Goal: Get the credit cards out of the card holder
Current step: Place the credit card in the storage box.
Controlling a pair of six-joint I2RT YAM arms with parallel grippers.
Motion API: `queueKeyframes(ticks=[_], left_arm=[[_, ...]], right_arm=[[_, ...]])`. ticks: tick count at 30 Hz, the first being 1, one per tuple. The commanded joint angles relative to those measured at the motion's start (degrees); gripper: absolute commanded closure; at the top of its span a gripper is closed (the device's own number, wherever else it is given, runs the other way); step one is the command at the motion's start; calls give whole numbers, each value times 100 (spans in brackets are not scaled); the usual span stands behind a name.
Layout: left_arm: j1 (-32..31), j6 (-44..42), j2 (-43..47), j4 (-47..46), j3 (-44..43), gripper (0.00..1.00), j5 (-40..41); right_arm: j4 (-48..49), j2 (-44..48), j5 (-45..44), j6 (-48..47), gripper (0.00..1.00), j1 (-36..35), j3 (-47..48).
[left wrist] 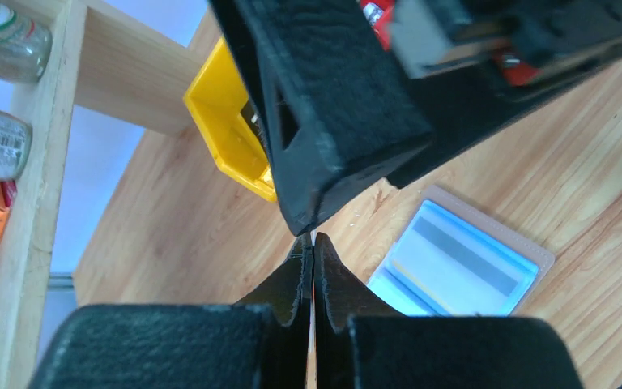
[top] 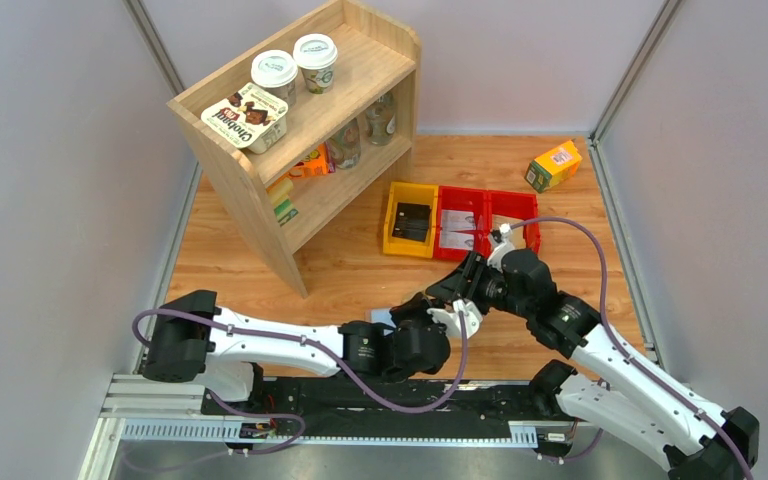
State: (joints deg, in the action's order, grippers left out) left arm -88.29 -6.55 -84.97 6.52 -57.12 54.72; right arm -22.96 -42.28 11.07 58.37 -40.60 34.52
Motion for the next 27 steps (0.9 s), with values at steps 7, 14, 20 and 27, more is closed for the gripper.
queueKeyframes(ticks=[7,14,20,27], left_arm=[[-153,-226,-161,-188,-282,97,127],[-145,573,374,-152,43,60,83],[346,2119,1333,138,543,39,-724],[1419,4098,2466,762,1159,34,-2183]], right_arm=[[424,-122,27,140,92,17,-174],[415,-26,-420,-264,100,69,-165],[389,150,-519,-888,100,780,-165],[231,63,-430,-1889,100,2475,54]])
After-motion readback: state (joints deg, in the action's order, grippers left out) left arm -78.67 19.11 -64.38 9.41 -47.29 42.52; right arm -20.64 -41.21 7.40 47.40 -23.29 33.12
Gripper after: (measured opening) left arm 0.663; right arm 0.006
